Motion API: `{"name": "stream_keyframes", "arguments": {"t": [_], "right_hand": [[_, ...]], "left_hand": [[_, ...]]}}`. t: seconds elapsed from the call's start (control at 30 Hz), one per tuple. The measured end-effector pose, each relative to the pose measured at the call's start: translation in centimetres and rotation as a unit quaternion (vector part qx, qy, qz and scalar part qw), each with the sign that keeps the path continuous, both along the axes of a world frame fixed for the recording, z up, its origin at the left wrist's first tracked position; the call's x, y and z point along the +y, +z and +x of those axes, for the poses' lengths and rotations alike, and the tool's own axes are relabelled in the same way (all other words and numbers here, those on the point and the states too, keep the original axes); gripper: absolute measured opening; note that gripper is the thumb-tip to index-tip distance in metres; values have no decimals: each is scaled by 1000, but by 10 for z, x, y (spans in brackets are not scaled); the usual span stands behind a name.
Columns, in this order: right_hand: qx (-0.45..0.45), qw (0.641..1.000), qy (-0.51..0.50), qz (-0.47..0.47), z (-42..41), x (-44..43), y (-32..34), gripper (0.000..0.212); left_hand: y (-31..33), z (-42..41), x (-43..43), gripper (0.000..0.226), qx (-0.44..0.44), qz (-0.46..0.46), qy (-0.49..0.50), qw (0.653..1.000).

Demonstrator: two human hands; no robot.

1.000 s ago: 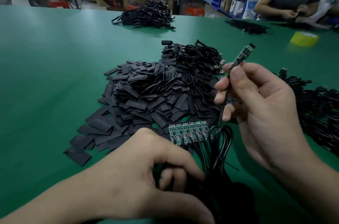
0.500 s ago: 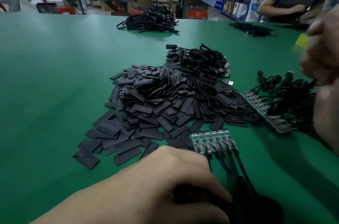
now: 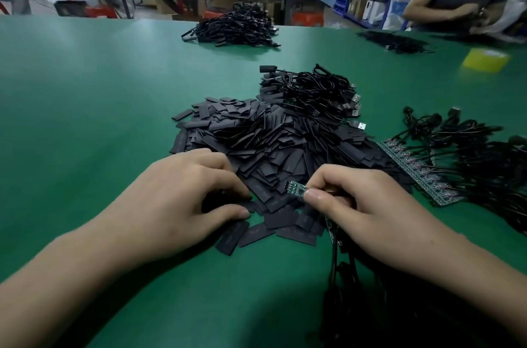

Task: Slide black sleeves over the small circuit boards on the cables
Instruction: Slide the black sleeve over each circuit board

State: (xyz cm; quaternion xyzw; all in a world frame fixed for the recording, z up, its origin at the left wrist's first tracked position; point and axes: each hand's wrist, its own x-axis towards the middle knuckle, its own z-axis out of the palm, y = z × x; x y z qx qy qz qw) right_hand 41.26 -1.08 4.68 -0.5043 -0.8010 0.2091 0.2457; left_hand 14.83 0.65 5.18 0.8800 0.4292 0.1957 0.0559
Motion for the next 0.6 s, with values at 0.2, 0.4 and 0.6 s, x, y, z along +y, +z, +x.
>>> {"name": "stream_keyframes", "arguments": {"t": [0.2,0.4,0.6], "right_hand": [[78,997,7,-23,-2,-3,0,17],[136,990,14,-37,-12,-8,2,24],[232,964,26,-130,-12,-7,2,11]], "left_hand": [[-1,4,0,21,-31,42,6,999],[-7,30,-17,8,-304,-123,-2,945],[-9,39,-24,17,-304,-51,-19,951]]}}
